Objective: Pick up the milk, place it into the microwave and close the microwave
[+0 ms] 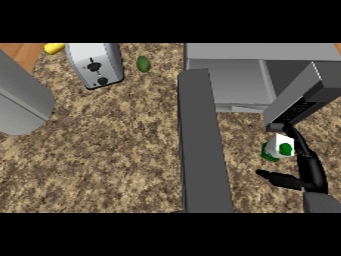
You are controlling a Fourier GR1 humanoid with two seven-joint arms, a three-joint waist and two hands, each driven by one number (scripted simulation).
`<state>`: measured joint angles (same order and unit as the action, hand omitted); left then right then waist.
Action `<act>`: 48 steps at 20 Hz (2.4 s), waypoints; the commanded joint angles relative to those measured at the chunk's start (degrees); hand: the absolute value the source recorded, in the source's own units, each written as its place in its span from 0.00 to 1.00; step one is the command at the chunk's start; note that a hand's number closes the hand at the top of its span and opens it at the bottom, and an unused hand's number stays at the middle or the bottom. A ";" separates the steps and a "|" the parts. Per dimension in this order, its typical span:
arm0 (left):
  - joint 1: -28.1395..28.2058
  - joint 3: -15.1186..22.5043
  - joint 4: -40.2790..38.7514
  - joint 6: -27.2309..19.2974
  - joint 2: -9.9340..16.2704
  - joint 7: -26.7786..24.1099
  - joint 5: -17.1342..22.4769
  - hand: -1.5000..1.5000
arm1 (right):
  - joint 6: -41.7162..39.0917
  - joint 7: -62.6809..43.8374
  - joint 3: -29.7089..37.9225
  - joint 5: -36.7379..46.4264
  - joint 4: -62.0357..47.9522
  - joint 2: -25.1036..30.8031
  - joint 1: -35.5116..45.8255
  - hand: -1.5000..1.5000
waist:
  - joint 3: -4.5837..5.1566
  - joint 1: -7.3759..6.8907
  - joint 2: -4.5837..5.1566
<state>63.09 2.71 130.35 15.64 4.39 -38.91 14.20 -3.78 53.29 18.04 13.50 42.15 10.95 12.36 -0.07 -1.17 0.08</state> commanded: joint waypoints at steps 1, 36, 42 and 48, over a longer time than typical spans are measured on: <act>-1.01 0.23 -0.68 0.46 -0.84 -0.02 -0.87 0.00 | 3.56 3.80 1.36 1.16 -10.29 1.20 4.87 1.00 | -0.03 -0.13 0.11; -1.79 -7.84 -4.30 7.05 0.66 0.12 6.37 0.00 | 7.07 14.76 -3.70 10.75 -24.31 -3.65 19.87 1.00 | 0.04 0.21 -0.08; -2.81 -8.36 -4.24 5.83 -1.20 1.64 5.67 0.00 | 11.16 7.60 -6.50 11.39 -15.16 -4.71 21.60 1.00 | 0.10 0.99 -0.32; -2.36 -9.94 -2.65 7.23 -0.85 4.53 7.04 0.00 | 15.16 -4.24 -7.08 11.15 -8.48 -6.00 23.94 1.00 | 0.07 0.79 -0.19</act>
<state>61.22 -6.53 126.15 22.95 3.45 -37.10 20.63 9.59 53.75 11.78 24.44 30.57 6.20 34.52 0.03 -0.26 -0.25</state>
